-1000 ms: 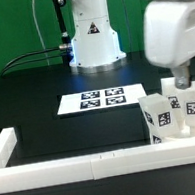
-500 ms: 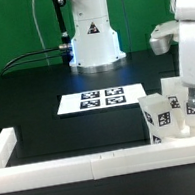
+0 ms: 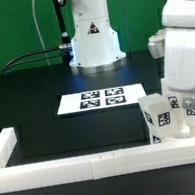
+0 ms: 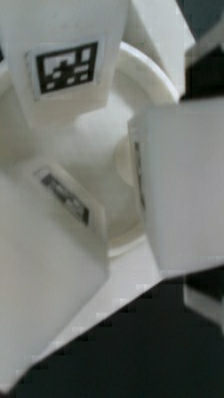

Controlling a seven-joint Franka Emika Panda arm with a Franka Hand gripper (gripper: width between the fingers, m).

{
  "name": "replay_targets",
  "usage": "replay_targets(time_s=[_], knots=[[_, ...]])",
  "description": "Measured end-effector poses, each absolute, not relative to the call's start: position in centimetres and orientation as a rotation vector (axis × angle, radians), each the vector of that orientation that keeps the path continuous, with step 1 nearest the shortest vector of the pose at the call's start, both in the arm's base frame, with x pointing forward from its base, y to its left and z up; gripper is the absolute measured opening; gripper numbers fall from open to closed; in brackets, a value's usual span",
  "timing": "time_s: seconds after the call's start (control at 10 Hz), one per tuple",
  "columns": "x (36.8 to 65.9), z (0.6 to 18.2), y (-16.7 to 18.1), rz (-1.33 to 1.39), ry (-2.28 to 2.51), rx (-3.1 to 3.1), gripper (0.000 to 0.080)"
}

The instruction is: Assemble stool

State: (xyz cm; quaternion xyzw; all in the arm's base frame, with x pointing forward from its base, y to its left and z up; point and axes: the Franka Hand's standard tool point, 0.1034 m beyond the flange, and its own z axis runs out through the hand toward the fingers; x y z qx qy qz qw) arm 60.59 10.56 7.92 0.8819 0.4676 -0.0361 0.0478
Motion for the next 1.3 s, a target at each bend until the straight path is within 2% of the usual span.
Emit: replay_targets(time_s=[0.1, 0.5, 1.0, 1.3], knots=[[60.6, 7.92, 10.57, -0.104, 1.309, 2.745, 0.0335], [60.72, 8.2, 10.5, -0.026, 0.346, 3.08, 0.0335], [60.68, 8.02, 10.41, -0.023, -0.258, 3.093, 0.0336], [60.73, 7.33, 10.84, -0.023, -1.16, 2.927, 0.0336]])
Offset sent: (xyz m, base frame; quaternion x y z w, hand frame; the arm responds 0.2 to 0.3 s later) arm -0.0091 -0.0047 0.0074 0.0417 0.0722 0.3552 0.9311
